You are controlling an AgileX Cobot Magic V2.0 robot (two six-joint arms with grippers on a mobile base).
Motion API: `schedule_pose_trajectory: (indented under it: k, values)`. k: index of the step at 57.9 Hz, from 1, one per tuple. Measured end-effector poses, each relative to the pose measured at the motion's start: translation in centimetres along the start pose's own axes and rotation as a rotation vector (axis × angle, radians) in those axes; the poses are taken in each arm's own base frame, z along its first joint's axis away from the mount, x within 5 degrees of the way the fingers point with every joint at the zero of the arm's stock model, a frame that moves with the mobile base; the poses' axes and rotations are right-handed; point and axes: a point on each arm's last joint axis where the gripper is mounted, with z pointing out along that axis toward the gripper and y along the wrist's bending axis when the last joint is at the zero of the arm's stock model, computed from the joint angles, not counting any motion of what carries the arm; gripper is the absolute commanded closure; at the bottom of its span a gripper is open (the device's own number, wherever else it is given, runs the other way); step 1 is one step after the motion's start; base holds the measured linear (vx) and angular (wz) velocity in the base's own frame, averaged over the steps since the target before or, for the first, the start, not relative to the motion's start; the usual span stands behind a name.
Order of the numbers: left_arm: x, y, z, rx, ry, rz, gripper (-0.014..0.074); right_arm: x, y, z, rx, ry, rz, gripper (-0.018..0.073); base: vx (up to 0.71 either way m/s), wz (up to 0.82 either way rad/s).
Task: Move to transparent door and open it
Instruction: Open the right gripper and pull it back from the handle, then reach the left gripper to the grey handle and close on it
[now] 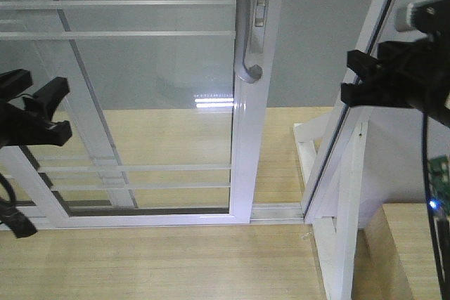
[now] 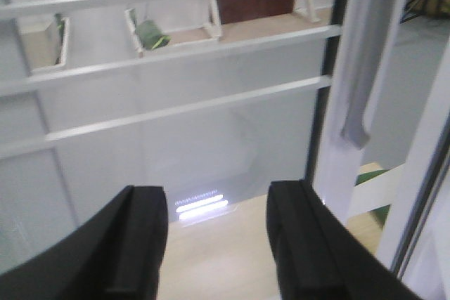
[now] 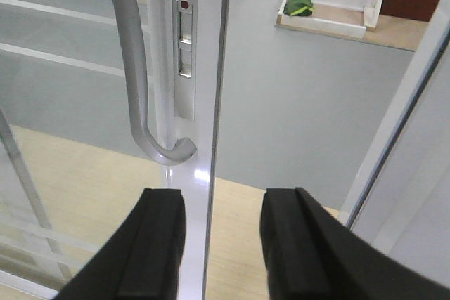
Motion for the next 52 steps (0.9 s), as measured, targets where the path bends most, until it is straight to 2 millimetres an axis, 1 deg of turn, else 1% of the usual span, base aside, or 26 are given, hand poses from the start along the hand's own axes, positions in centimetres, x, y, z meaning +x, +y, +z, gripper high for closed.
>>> schedule_pose_trajectory:
  k: [1,2,8,14,16,17,18,25,32,37,41,44,46,52]
  values:
    - [0.0,-0.3,0.4,0.018,-0.012,0.003,0.0145,0.4,0.0,-0.7,0.002,-0.002,0.0,0.0221,0.0,0.0]
    - [0.1,-0.6,0.8,0.035,-0.022,0.007,0.0145,0.3,0.0,-1.5,0.004,-0.019,0.0,0.0221,0.0,0.0]
    - [0.6,-2.2,3.1,0.112,-0.024,0.034,0.0144,1.2,-0.1,-4.6,0.016,-0.044,0.003,0.0221,0.0,0.0]
    - [0.9,-3.6,6.2,0.17,0.007,0.063,0.0143,1.8,-0.3,-6.7,0.034,-0.025,0.008,0.0221,0.0,0.0]
    - [0.6,-4.2,7.5,0.186,0.004,0.068,0.014,2.0,-0.3,-7.2,0.039,-0.013,0.009,0.0221,0.0,0.0]
    - [0.7,-4.4,8.1,0.191,0.012,0.069,0.0138,2.0,-0.3,-7.5,0.042,-0.011,0.01,0.0221,0.0,0.0]
    - [0.4,-4.6,8.7,0.198,0.004,0.07,0.0134,2.1,-0.4,-7.7,0.045,-0.003,0.009,0.0221,0.0,0.0]
    - [-0.2,-6.2,13.4,0.231,-0.007,0.076,0.0098,2.6,-0.5,-8.2,0.062,0.046,-0.008,0.0221,0.0,0.0]
    - [-0.2,-7.6,17.4,0.25,-0.015,0.079,0.0052,2.9,-0.6,-8.2,0.069,0.071,-0.018,0.0221,0.0,0.0]
    - [-0.6,-8.2,19.6,0.256,-0.033,0.062,0.0029,2.9,-0.6,-8.2,0.072,0.08,-0.02,0.0221,0.0,0.0]
    - [-0.8,-8.5,21.4,0.258,-0.043,0.01,0.0027,2.9,-0.6,-8.2,0.072,0.08,-0.022,0.0221,0.0,0.0]
    - [-0.8,-8.7,22.3,0.265,-0.047,-0.02,0.0027,2.9,-0.6,-8.2,0.072,0.08,-0.022,0.0221,0.0,0.0]
    - [-1.1,-8.9,23.0,0.275,-0.06,-0.028,0.0027,2.9,-0.6,-8.2,0.072,0.08,-0.022,0.0221,0.0,0.0]
    - [-1.5,-9.9,24.3,0.312,-0.075,-0.025,0.0027,2.9,-0.6,-8.2,0.073,0.08,-0.023,0.0221,0.0,0.0]
